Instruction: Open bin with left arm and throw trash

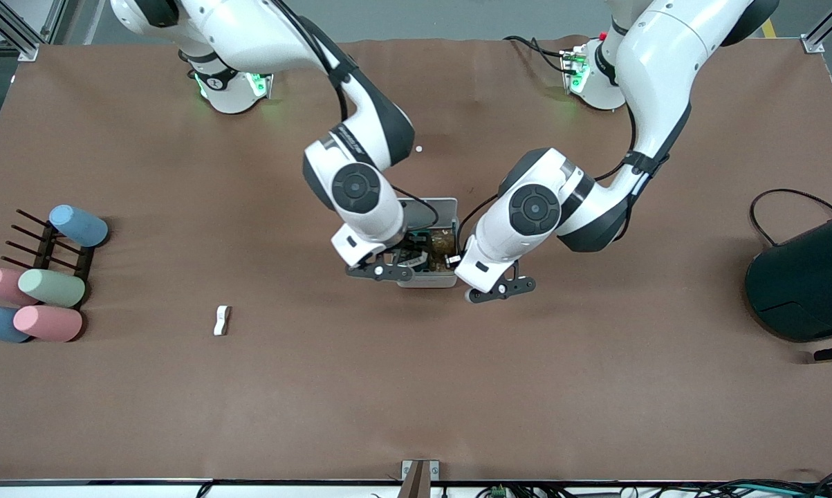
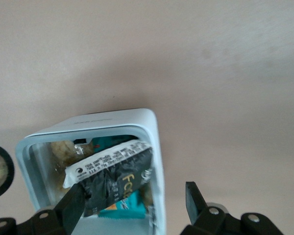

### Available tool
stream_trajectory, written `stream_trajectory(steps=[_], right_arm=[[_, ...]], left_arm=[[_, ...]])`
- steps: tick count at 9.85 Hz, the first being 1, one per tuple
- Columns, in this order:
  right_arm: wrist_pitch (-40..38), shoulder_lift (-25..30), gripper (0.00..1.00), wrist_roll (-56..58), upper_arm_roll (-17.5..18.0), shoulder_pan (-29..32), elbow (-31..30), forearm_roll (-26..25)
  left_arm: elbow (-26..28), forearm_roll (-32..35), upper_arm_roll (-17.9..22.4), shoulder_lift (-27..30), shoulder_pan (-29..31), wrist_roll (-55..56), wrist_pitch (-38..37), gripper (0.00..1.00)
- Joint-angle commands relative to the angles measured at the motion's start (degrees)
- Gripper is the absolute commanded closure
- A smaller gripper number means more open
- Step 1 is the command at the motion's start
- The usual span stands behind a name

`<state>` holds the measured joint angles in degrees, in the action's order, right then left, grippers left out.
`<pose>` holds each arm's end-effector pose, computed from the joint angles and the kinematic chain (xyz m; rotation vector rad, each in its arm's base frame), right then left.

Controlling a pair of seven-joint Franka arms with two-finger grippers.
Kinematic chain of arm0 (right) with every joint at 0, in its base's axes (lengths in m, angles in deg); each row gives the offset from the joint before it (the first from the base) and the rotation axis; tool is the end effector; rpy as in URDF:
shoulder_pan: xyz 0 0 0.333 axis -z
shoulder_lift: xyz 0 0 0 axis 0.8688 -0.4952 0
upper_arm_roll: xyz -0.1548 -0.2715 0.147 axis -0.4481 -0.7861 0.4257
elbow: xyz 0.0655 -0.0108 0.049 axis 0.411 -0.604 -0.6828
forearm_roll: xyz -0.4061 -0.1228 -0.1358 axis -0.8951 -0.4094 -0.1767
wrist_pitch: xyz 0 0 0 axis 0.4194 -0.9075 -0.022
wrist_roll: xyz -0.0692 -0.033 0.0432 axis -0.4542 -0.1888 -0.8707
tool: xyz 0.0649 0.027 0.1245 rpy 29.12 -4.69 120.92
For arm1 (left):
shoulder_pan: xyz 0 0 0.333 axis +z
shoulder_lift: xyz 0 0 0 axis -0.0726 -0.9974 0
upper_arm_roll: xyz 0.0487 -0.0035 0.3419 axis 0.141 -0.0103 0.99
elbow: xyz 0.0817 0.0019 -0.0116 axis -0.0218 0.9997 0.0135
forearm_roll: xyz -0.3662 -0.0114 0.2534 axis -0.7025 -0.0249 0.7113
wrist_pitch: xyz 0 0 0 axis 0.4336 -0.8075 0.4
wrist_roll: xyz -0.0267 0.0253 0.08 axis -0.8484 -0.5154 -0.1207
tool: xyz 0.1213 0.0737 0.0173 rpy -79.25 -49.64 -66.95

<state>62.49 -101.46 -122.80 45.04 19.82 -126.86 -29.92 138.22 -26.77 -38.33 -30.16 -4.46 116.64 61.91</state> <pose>0.6175 0.4971 0.3168 -3.0122 0.1987 0.1708 0.6297 -0.4507 0.2930 2.9436 0.3437 -0.1748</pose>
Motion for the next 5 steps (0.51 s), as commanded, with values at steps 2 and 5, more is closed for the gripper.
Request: stream_trajectory(steps=[2,5], right_arm=[[-1.78,3.08,0.08,1.22,0.53,1.47,-1.69,1.07],[-2.48,5.17,0.08,1.13,0.35,4.69,-2.13,1.16]], left_arm=[[-0.05,-0.49,-0.62,0.32,-2.18,4.26,0.12,1.00],[0.22,0.22,-0.54,-0.38,-2.89,4.64,1.26,0.64]])
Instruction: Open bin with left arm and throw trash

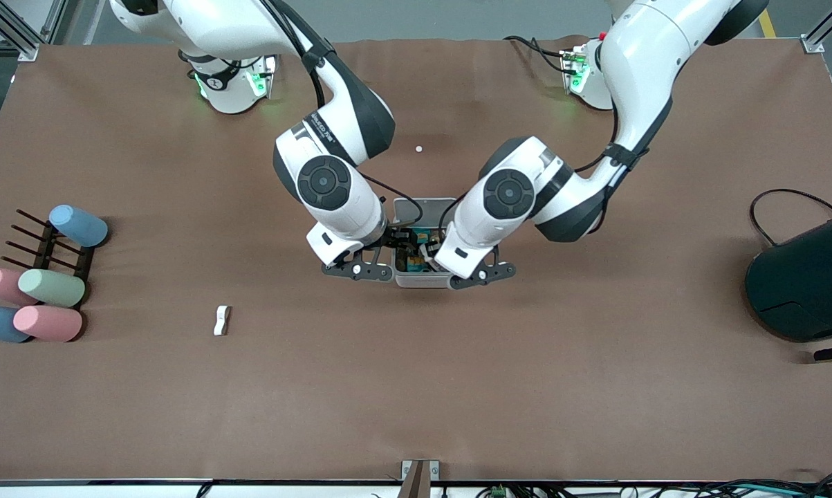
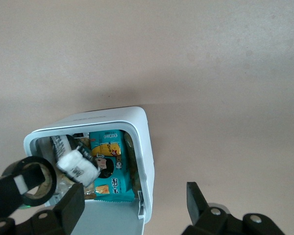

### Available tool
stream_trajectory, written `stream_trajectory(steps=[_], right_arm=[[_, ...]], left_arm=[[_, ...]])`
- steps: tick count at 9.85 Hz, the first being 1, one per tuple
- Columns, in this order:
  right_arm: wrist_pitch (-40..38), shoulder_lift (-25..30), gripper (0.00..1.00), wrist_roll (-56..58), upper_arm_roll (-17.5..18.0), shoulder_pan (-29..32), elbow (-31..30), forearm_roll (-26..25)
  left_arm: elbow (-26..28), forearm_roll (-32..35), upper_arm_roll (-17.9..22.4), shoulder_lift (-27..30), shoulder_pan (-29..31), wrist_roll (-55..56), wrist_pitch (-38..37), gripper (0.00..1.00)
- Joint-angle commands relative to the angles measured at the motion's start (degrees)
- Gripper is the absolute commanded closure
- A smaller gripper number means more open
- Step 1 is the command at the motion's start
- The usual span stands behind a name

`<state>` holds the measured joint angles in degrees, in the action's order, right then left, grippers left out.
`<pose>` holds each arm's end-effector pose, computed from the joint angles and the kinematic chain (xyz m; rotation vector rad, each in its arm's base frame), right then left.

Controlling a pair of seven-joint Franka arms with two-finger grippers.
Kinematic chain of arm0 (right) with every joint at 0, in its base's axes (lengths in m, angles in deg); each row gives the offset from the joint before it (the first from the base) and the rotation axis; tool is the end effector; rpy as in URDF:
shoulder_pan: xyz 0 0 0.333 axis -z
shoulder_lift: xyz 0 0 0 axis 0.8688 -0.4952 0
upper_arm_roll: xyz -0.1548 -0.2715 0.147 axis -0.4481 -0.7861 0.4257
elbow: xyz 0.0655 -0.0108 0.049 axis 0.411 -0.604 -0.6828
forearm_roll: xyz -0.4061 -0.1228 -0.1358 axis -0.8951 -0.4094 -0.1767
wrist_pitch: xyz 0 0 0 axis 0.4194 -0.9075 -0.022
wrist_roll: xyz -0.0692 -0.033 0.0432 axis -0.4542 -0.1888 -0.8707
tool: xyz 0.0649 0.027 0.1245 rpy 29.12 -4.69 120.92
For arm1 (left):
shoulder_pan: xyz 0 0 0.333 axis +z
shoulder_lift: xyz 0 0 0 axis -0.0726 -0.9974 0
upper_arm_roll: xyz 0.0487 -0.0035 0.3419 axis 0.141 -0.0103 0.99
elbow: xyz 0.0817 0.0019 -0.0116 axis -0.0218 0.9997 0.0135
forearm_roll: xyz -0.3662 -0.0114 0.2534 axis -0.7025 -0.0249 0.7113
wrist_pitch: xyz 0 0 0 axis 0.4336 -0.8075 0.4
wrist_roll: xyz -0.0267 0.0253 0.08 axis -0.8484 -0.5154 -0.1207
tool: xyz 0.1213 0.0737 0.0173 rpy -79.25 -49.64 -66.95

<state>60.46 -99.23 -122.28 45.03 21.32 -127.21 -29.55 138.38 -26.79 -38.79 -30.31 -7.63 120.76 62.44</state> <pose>0.6244 0.4782 0.3415 -3.0011 0.2194 0.1804 0.6007 -0.4894 0.2925 2.9397 0.3594 -0.1920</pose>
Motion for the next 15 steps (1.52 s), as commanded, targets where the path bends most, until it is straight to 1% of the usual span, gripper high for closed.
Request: stream_trajectory(steps=[1,2,4,5,6,7,8,9,11,12,15], right_arm=[[-2.37,4.44,0.08,1.40,0.53,6.70,-2.75,0.79],[-2.74,5.50,0.08,4.11,0.45,10.39,-4.06,0.79],[-2.39,8.14,0.08,13.66,0.36,18.04,-9.76,0.70],[-1.78,8.15,0.08,18.93,0.27,21.38,-12.31,0.18],[-0.38,7.97,0.07,23.60,0.18,23.94,-14.60,-0.26],[2.94,7.97,0.06,27.47,0.09,26.40,-17.76,-0.70],[6.36,7.89,0.06,28.12,0.09,27.38,-19.96,-1.66],[8.49,6.84,0.06,28.13,0.09,27.83,-20.51,-2.54],[9.12,5.08,0.06,28.22,0.09,28.10,-20.42,-8.15],[10.60,3.68,0.04,28.22,0.09,28.27,-20.34,-9.13],[15.61,0.86,0.02,27.52,0.01,30.03,-20.42,-9.06]], left_arm=[[0.15,0.33,-0.07,-0.23,0.28,-0.01,0.73,0.03],[0.06,0.24,-0.07,-0.15,0.37,0.34,0.73,0.00],[-0.03,0.24,-0.07,0.12,0.72,0.08,0.65,0.00],[-0.03,0.24,-0.07,0.38,1.33,-0.27,0.47,0.00],[0.06,0.24,-0.07,0.38,1.25,-0.28,0.38,0.00],[0.41,0.33,0.02,0.21,0.73,-0.19,0.38,0.00],[0.93,0.33,0.10,-0.05,0.81,-0.36,0.38,0.00],[1.90,1.81,0.19,-0.23,1.07,-0.19,0.38,0.00],[5.67,5.76,0.28,-0.15,2.03,-0.10,1.34,0.00],[5.77,6.21,0.28,-0.32,2.47,-0.10,1.61,0.00],[5.25,6.40,0.37,-0.76,2.56,-0.62,3.72,0.00]])
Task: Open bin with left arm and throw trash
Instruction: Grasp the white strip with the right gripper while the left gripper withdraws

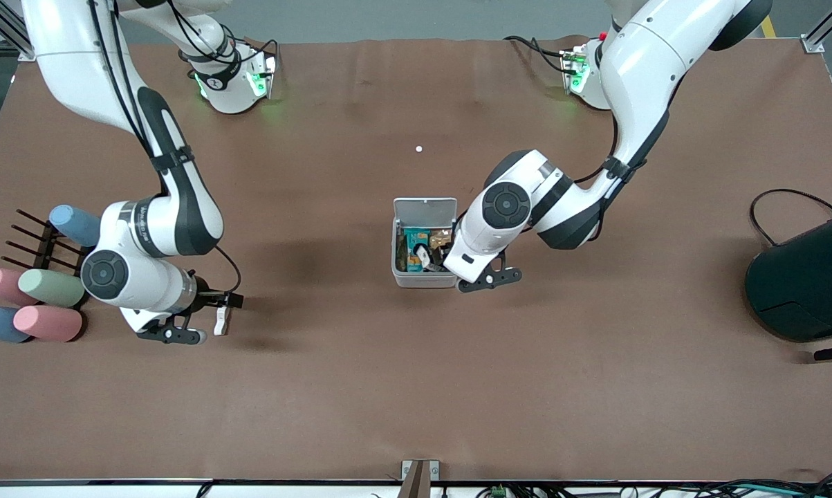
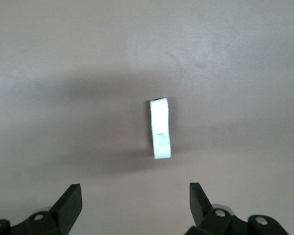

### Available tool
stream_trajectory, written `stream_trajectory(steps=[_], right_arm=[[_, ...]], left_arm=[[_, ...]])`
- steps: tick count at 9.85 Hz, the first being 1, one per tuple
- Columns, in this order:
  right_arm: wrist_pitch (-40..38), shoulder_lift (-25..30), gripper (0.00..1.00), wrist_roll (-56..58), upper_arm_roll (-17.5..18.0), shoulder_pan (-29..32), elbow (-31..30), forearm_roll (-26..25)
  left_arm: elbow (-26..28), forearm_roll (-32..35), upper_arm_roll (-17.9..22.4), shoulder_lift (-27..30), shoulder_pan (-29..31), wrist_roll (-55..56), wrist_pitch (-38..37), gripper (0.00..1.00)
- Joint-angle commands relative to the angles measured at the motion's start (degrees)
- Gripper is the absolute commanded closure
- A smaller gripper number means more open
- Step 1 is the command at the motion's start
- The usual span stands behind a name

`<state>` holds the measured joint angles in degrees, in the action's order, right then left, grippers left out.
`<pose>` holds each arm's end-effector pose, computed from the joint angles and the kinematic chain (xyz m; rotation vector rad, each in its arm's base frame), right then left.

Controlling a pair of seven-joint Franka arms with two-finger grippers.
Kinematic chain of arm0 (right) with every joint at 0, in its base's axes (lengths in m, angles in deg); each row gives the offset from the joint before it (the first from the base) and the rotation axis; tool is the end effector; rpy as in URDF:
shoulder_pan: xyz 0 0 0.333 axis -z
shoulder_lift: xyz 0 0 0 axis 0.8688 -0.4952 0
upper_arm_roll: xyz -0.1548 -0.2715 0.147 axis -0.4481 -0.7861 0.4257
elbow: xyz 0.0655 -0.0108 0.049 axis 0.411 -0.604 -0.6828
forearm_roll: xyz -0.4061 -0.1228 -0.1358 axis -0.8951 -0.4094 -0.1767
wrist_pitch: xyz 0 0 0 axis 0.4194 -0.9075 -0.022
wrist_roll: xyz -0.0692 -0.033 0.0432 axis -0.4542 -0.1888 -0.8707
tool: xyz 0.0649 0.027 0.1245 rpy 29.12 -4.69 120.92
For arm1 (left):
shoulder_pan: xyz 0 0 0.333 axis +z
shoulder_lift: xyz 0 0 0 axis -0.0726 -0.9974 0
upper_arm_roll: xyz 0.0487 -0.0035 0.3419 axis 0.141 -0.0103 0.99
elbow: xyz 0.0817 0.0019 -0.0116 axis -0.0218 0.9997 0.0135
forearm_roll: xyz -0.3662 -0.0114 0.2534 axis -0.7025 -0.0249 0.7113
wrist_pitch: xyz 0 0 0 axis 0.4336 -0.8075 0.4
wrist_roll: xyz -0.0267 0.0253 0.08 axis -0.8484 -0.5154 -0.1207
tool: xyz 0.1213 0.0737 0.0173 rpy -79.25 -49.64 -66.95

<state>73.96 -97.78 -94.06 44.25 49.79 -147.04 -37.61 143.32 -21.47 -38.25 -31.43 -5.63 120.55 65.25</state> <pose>0.7122 0.0821 0.2068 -3.1212 0.2102 0.1647 0.5997 -0.4585 0.2396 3.0217 0.3296 -0.1641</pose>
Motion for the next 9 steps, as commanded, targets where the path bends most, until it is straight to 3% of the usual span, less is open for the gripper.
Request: stream_trajectory(steps=[1,4,5,6,7,8,9], right_arm=[[4.82,-2.69,0.02,-0.71,0.79,1.91,-0.59,-1.08],[11.85,-6.30,0.03,-0.80,0.79,1.39,-1.02,-1.08],[12.93,-6.75,0.17,-0.80,0.79,1.65,-1.55,-1.08],[12.85,-7.01,0.60,-0.80,0.79,1.65,-1.56,-1.08],[12.76,-7.10,0.90,-0.54,0.79,1.57,-1.64,-1.08],[12.41,-7.10,1.00,-0.71,0.79,1.91,-1.64,-1.08],[12.32,-6.93,1.00,-0.88,0.88,1.92,-1.21,-1.08]], left_arm=[[0.30,1.07,-0.18,0.53,1.18,-0.51,0.91,0.00],[-2.15,0.37,-0.70,2.45,1.27,0.20,-2.23,0.00],[-3.72,0.28,-0.71,3.86,1.71,0.02,-5.48,0.00],[-5.48,0.28,-0.79,4.65,2.93,-0.41,-8.47,0.00],[-6.37,0.19,-0.79,6.32,4.51,-0.59,-10.24,0.00],[-6.38,0.19,-0.88,8.33,7.31,-1.12,-10.43,0.00],[-6.38,-0.68,-1.40,9.92,10.47,-3.21,-11.65,0.00]])
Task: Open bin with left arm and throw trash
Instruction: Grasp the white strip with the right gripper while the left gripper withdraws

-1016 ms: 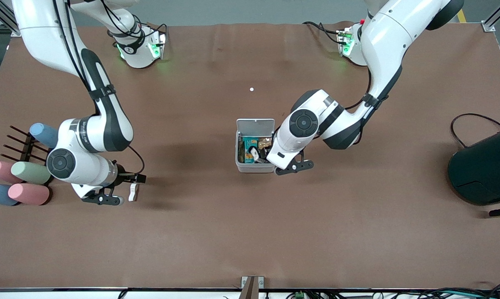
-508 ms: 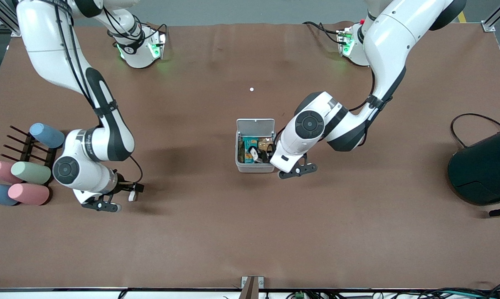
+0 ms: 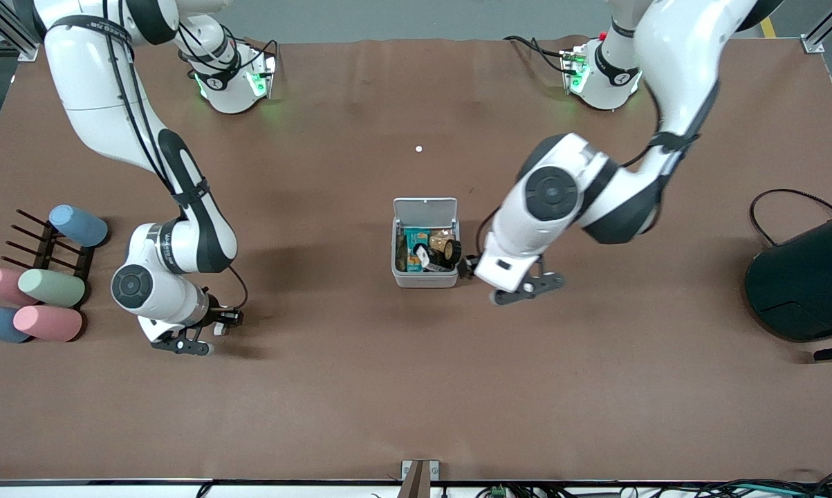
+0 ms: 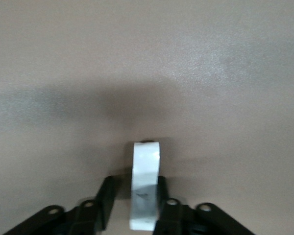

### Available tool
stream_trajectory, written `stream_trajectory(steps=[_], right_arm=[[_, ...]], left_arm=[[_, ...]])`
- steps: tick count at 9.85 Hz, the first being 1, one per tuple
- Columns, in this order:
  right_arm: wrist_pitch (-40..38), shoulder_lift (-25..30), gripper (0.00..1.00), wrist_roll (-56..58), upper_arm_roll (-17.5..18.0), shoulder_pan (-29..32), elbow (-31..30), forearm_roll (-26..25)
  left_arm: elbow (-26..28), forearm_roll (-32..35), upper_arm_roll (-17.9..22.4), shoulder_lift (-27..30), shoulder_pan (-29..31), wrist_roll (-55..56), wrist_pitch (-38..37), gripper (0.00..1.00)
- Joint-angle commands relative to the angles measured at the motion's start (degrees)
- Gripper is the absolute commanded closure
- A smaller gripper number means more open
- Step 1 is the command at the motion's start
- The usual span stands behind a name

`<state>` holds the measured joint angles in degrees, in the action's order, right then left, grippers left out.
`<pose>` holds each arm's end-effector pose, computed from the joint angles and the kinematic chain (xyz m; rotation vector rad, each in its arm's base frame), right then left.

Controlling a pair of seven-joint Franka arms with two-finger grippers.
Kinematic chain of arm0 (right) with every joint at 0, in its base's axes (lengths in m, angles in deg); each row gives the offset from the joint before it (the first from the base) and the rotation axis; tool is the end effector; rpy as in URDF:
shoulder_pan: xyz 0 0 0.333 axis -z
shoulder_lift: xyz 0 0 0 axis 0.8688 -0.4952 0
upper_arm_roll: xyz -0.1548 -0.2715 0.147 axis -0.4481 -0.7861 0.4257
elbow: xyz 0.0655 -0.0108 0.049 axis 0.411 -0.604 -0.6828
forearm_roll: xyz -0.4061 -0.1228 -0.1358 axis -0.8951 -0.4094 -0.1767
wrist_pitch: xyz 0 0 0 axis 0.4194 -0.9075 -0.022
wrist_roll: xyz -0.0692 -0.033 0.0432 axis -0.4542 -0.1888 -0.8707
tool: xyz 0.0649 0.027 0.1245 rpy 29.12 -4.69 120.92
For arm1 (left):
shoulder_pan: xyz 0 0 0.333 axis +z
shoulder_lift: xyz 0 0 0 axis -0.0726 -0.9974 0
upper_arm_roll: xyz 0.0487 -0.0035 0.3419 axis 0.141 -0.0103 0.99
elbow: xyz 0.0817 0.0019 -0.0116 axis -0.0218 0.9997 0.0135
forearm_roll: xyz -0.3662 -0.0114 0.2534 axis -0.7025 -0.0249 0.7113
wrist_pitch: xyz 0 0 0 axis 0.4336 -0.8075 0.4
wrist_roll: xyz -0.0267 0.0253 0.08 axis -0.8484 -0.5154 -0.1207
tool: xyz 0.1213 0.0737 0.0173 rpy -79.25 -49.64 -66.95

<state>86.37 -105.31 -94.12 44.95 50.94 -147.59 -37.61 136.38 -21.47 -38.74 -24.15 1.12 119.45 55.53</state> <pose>0.7195 0.0729 0.1246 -3.1233 0.2341 0.0452 0.6694 -0.3765 0.3712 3.0134 0.4955 -0.0073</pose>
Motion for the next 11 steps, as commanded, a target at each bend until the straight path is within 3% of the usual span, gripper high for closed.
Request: stream_trajectory(steps=[1,2,4,5,6,9,11], right_arm=[[-0.35,1.03,1.00,-1.52,0.17,0.51,-0.13,-0.21],[-0.53,1.56,1.00,-5.27,0.60,-0.19,0.39,-0.12],[-8.39,4.72,1.00,-16.60,2.53,-3.18,6.78,-0.03],[-13.92,4.99,1.00,-22.39,4.98,-3.97,11.69,0.84],[-17.45,4.99,1.00,-28.28,8.05,-4.50,15.65,1.02],[-18.72,5.26,1.00,-44.28,17.72,-7.13,18.15,0.59],[-18.72,5.17,1.00,-50.90,18.01,-13.27,17.98,0.50]], left_arm=[[0.48,-1.65,-2.05,4.31,8.27,-7.61,-5.68,0.00],[0.47,-1.83,-3.45,6.33,12.49,-14.63,-8.51,0.00],[0.47,-1.83,-4.61,10.81,19.45,-26.07,-12.65,0.00],[0.39,-2.18,-4.35,13.53,21.22,-31.61,-14.41,0.00],[0.39,-5.05,-1.56,18.52,20.37,-36.97,-15.90,0.00],[2.13,-10.79,16.16,29.61,10.99,-49.12,-26.18,0.00],[5.47,-10.80,26.36,33.40,2.91,-50.12,-26.55,0.00]])
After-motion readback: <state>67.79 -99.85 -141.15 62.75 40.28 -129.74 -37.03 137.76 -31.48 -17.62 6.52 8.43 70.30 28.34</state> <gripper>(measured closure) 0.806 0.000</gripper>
